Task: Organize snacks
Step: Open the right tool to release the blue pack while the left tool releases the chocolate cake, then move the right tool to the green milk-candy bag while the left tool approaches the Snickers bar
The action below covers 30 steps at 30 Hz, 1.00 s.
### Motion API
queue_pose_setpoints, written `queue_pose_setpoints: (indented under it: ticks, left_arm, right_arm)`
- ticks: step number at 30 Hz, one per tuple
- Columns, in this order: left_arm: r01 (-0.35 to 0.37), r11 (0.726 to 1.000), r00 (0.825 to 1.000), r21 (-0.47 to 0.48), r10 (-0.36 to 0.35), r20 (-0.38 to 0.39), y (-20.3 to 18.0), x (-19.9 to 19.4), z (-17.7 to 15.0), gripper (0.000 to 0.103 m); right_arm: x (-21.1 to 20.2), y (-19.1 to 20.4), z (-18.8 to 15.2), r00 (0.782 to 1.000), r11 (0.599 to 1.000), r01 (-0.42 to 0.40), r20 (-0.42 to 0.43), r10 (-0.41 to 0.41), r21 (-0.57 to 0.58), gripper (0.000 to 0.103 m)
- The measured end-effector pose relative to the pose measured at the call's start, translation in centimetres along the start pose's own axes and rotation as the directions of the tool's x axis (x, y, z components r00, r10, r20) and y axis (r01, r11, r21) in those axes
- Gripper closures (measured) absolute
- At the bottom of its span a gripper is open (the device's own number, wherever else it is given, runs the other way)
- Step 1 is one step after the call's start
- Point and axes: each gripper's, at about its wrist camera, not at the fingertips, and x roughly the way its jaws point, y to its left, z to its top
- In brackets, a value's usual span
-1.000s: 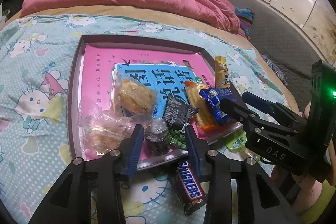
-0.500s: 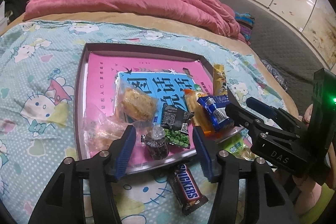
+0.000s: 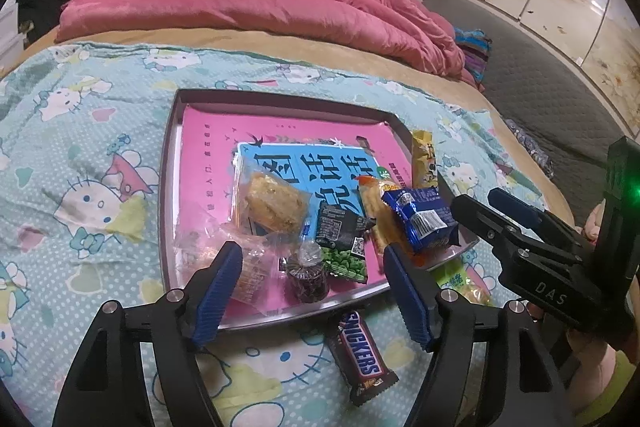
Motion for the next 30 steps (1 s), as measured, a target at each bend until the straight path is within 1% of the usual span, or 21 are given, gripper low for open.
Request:
queue_pose_setpoints:
  ticks: [5, 8, 13, 22, 26, 30]
  left_arm:
    - [-0.002, 1.0, 1.0, -0.006, 0.002, 0.014, 0.1, -0.8, -0.2, 0.025]
    - [-0.009, 1.0, 0.999, 0.006, 0.009, 0.03, -0.1, -1.4, -0.2, 0.024]
    - [0.0, 1.0, 0.999, 0.023, -0.002, 0.053, -0.5, -2.6, -0.5, 0.022]
    - [0.025, 0.999, 0.999, 0.026, -0.026, 0.041, -1.3, -4.1, -1.5, 0.022]
    - [0.031, 0.999, 0.999, 0.02, -0.031, 0.033, -1.6, -4.4, -1.9, 0.022]
    - [0.029, 0.999, 0.999, 0.021, -0.029, 0.025, -1.9, -4.5, -2.3, 0.022]
  right_arm:
    - [-0.5, 0.0, 0.1, 1.0, 1.0, 0.006, 0.012, -0.006, -0.003, 0.028]
    - [-0.8, -0.1, 0.1, 1.0, 1.0, 0.008, 0.023, -0.008, 0.0, 0.027]
    - [-1.6, -0.6, 0.2, 0.999, 1.0, 0.014, 0.041, -0.015, 0.009, 0.025]
    - [-3.3, -1.9, 0.0, 0.997, 0.999, 0.029, 0.065, -0.031, 0.033, 0.023]
    - [-4.5, -3.0, -0.2, 0.996, 0.998, 0.031, 0.078, -0.035, 0.052, 0.019]
    - [-5.3, -3.8, -0.6, 0.996, 0.997, 0.036, 0.076, -0.041, 0.062, 0.018]
